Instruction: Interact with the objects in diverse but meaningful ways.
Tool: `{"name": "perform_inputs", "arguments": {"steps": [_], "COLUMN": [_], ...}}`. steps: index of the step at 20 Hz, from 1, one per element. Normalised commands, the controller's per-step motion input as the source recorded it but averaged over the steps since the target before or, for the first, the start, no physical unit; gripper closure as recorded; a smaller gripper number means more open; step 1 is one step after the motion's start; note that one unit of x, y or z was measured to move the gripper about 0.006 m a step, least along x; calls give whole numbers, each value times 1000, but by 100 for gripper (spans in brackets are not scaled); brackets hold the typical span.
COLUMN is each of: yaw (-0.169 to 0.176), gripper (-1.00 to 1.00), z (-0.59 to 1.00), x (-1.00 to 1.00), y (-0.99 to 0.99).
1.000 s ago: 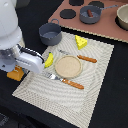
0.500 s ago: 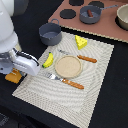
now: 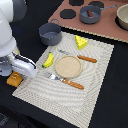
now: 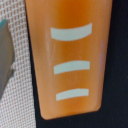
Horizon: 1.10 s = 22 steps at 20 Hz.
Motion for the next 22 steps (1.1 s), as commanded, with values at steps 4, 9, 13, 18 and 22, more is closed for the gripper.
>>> {"name": "perform_inputs", "arguments": {"steps": [4, 9, 13, 18, 22], "yaw": [-33, -29, 18, 17, 0], "gripper": [-100, -100, -100, -100, -100], "z": [868, 1000, 844, 263, 289], "x": [-346, -271, -57, 377, 671], "y": [332, 446, 493, 516, 620]}}
